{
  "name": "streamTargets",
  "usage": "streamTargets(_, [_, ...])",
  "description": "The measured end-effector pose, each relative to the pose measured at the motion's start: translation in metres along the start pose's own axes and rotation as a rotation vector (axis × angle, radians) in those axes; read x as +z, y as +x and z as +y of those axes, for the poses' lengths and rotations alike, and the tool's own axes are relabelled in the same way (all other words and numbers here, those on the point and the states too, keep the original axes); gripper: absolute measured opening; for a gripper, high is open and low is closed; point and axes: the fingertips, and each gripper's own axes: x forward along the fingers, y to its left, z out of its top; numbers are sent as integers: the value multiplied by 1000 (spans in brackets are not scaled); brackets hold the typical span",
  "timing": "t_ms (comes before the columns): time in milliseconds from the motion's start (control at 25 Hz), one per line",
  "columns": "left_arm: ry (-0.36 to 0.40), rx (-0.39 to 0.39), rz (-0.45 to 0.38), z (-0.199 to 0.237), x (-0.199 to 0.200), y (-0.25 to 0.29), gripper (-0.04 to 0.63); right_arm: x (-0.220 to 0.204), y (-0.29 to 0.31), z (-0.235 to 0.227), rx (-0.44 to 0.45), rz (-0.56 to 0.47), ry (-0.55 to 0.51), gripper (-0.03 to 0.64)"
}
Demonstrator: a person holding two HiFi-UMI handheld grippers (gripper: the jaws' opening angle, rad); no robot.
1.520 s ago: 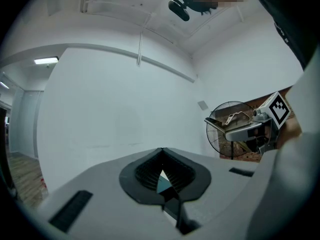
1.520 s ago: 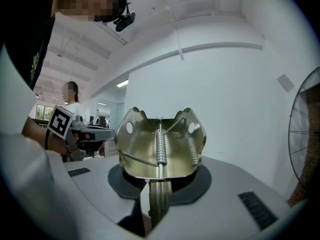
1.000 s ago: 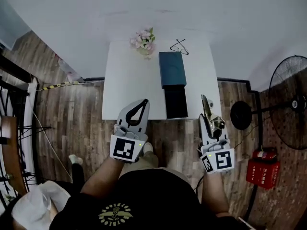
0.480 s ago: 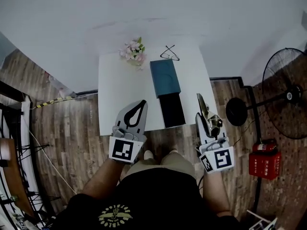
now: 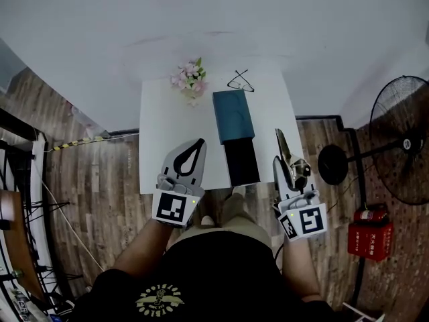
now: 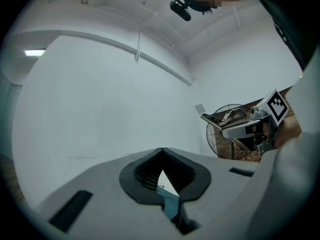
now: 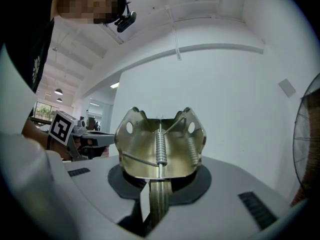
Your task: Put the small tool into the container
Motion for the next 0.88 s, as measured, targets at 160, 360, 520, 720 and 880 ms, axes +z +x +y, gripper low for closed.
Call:
streamTargets(160, [4,12,-4,2,2,14,6,1,9,-9,18,-3,1,77])
streamTargets(360, [1,16,-6,-1,1,37,6,-2,23,-26,38,5,5,77])
streamTargets(520, [-5,27,13,4,-5,53,6,-5,41,-38,60,20,6,77])
streamTargets(720, [-25,52,31,13,-18,67,6,-12,61,-48,90,42,8,77])
streamTargets(880, [-36,68,45,17,-26,72,6,-18,74,-51,116,59,14,77])
